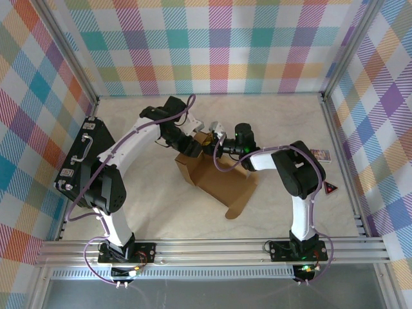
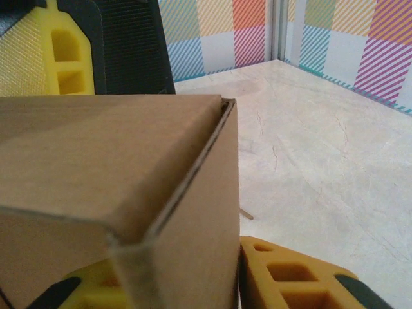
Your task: Fold the paper box
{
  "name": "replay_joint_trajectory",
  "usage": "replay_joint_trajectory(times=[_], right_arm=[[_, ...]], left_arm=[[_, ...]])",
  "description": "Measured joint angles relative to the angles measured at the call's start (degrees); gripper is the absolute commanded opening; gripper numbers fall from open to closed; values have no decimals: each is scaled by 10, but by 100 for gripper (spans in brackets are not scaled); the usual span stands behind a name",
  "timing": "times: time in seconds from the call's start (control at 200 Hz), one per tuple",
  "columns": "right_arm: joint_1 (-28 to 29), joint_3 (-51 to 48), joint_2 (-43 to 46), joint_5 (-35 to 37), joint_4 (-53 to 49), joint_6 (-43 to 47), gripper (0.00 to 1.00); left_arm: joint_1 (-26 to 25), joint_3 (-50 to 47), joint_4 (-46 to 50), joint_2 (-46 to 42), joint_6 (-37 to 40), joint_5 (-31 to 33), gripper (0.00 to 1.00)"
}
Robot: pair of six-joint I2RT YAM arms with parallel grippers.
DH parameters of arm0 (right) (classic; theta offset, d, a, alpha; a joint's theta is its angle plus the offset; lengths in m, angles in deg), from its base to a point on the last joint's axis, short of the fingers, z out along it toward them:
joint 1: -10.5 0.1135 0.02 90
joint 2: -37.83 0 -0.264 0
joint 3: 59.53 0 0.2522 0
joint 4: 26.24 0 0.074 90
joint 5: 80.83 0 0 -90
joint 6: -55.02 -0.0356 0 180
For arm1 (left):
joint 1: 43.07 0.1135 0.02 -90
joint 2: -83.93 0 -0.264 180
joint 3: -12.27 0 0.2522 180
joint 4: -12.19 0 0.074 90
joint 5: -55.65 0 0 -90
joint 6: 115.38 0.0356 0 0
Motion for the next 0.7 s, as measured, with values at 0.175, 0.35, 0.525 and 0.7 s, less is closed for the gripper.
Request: replay_joint_trajectory(times=[0.175,0.35,0.525,0.7], right_arm=[[-1,0,0,6,-6,8,19],[0,2,6,16,-46,36,20],[0,4,15,38,-73,54,0],[1,7,17,50,-81,56,16]], left_arm=[[0,0,0,0,0,9,54],[0,0,0,0,0,16,53],[-1,0,-2,0,-9,16,54],[-1,-1,-6,0,-13,20,53]])
